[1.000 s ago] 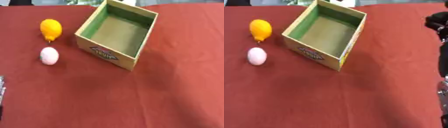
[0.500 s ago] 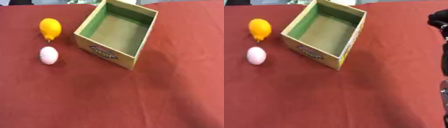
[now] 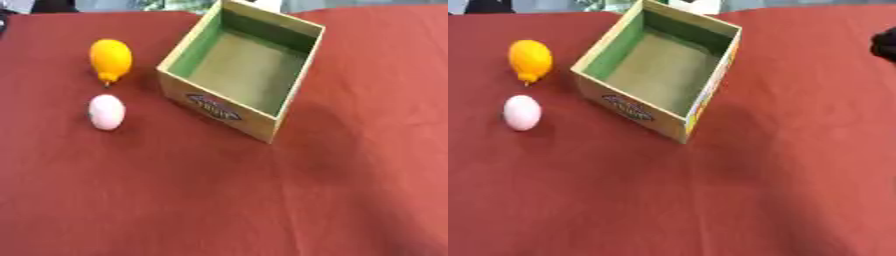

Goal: Pick up objects on the table and place them in the box.

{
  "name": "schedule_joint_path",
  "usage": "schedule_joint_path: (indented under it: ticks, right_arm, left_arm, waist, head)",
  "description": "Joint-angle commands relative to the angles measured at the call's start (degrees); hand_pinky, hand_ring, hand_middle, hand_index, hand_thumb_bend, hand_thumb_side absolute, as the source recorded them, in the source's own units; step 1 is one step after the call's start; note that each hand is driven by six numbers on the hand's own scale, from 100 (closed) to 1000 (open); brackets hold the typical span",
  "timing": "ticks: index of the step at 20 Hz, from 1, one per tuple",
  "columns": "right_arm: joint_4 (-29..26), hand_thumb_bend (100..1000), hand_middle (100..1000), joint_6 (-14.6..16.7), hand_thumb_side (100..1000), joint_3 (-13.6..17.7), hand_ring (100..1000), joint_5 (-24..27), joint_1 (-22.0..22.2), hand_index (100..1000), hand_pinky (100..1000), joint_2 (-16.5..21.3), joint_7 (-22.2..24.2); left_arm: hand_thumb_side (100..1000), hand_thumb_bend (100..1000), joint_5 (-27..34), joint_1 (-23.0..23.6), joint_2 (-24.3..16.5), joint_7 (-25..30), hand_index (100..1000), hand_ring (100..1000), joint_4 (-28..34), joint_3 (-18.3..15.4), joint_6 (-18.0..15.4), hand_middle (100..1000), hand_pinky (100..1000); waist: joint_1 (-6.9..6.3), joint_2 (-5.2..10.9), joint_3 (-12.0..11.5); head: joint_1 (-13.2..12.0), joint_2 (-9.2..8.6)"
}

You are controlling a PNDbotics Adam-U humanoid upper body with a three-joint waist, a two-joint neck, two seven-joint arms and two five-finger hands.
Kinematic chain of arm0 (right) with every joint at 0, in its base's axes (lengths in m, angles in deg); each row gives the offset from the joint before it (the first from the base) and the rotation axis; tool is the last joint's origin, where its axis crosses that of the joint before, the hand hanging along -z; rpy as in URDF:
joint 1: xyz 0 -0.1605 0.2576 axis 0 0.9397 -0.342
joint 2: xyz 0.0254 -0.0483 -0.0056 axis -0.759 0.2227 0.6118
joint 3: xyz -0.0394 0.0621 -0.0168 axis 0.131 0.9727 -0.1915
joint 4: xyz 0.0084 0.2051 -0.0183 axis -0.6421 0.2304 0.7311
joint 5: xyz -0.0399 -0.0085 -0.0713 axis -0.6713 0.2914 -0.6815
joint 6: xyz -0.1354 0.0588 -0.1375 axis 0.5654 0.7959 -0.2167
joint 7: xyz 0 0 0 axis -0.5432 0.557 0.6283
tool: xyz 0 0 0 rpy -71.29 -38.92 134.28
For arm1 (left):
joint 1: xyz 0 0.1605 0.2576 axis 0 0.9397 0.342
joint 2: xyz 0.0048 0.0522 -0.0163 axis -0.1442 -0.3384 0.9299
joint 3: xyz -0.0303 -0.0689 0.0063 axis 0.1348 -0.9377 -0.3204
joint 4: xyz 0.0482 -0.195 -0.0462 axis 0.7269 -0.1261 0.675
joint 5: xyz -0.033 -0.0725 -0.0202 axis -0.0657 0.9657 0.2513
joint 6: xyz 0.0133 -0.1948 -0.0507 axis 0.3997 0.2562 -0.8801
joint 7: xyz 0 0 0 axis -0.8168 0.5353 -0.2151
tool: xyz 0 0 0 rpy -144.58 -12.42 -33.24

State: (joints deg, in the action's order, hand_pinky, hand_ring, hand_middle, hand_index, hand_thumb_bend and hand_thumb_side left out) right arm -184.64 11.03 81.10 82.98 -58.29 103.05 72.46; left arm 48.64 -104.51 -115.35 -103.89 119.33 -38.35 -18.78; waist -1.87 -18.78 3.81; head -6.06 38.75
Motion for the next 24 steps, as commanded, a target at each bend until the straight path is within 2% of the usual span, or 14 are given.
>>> schedule_joint_path:
  ticks: [1, 2, 3, 5, 7, 10, 14, 17, 18, 21, 24]
  right_arm:
    - [-0.92, 100, 570, 0.01, 956, 0.20, 673, -0.05, -0.67, 804, 729, 1.48, 0.20]
    - [-0.92, 100, 570, -0.01, 956, 0.20, 673, -0.05, -0.66, 804, 729, 1.49, 0.20]
    - [-0.92, 100, 570, -0.04, 956, 0.18, 673, -0.04, -0.66, 804, 729, 1.50, 0.21]
    - [-0.92, 100, 570, -0.10, 956, 0.10, 672, -0.02, -0.63, 804, 729, 1.52, 0.28]
    - [-0.92, 100, 570, -0.19, 956, 0.03, 672, -0.01, -0.56, 804, 730, 1.55, 0.35]
    - [-0.92, 100, 569, -0.32, 956, -0.08, 672, 0.01, -0.50, 804, 730, 1.57, 0.45]
    - [-0.92, 100, 569, -0.43, 956, -0.18, 672, 0.05, -0.43, 803, 730, 1.56, 0.56]
    - [-0.92, 100, 569, -0.44, 956, -0.17, 672, 0.05, -0.40, 803, 730, 1.56, 0.57]
    - [-0.92, 100, 569, -0.47, 956, -0.31, 673, 0.07, -0.43, 803, 730, 1.65, 0.68]
    - [-0.92, 100, 569, -0.59, 956, -0.61, 673, 0.24, -0.51, 803, 730, 1.65, 1.00]
    - [-0.92, 100, 569, -0.63, 955, -0.66, 673, 0.35, -0.51, 803, 730, 1.66, 1.15]
  left_arm:
    - [643, 100, -2.56, -1.59, -3.10, 3.06, 830, 666, 1.07, 0.49, 2.89, 726, 517]
    - [643, 100, -3.16, -1.85, -3.21, 3.79, 830, 666, 1.08, 0.61, 3.42, 726, 517]
    - [691, 100, -3.75, -2.21, -3.55, 4.78, 853, 697, 0.94, 0.96, 3.80, 750, 549]
    - [713, 100, -5.56, -3.71, -4.55, 8.77, 865, 718, 0.14, 2.16, 4.57, 766, 575]
    - [714, 100, -7.86, -5.31, -5.28, 13.69, 883, 741, -0.49, 3.28, 5.02, 784, 607]
    - [762, 100, -11.95, -8.06, -6.35, 23.05, 914, 769, -1.06, 5.31, 5.31, 812, 647]
    - [801, 118, -17.11, -10.97, -6.90, 34.37, 929, 780, -1.06, 6.70, 5.19, 826, 661]
    - [801, 118, -19.04, -11.49, -6.73, 37.83, 929, 780, -0.41, 6.46, 5.21, 826, 661]
    - [853, 240, -19.49, -11.44, -7.17, 38.56, 963, 803, -0.74, 6.87, 4.95, 851, 693]
    - [847, 269, -20.26, -12.24, -10.12, 40.92, 987, 815, -3.90, 10.10, 2.96, 868, 707]
    - [832, 346, -22.08, -13.10, -12.02, 43.34, 1000, 838, -7.75, 13.96, 0.59, 904, 737]
  waist:
    - [0.03, 0.89, -0.10]
    - [0.04, 0.89, -0.12]
    - [0.03, 0.93, -0.10]
    - [0.06, 1.02, -0.12]
    - [0.09, 1.09, -0.13]
    - [0.10, 1.19, -0.07]
    - [0.09, 1.30, -0.07]
    - [0.10, 1.32, -0.11]
    - [-0.05, 1.39, 0.21]
    - [-0.09, 1.57, 0.82]
    - [-0.04, 1.70, 1.01]
  head:
    - [-0.69, -0.65]
    - [-0.72, -0.67]
    - [-0.75, -0.68]
    - [-0.71, -0.67]
    - [-0.61, -0.60]
    - [-0.45, -0.46]
    - [-0.27, -0.39]
    - [-0.21, -0.38]
    - [-0.22, -0.43]
    - [-0.38, -0.50]
    - [-0.27, -0.57]
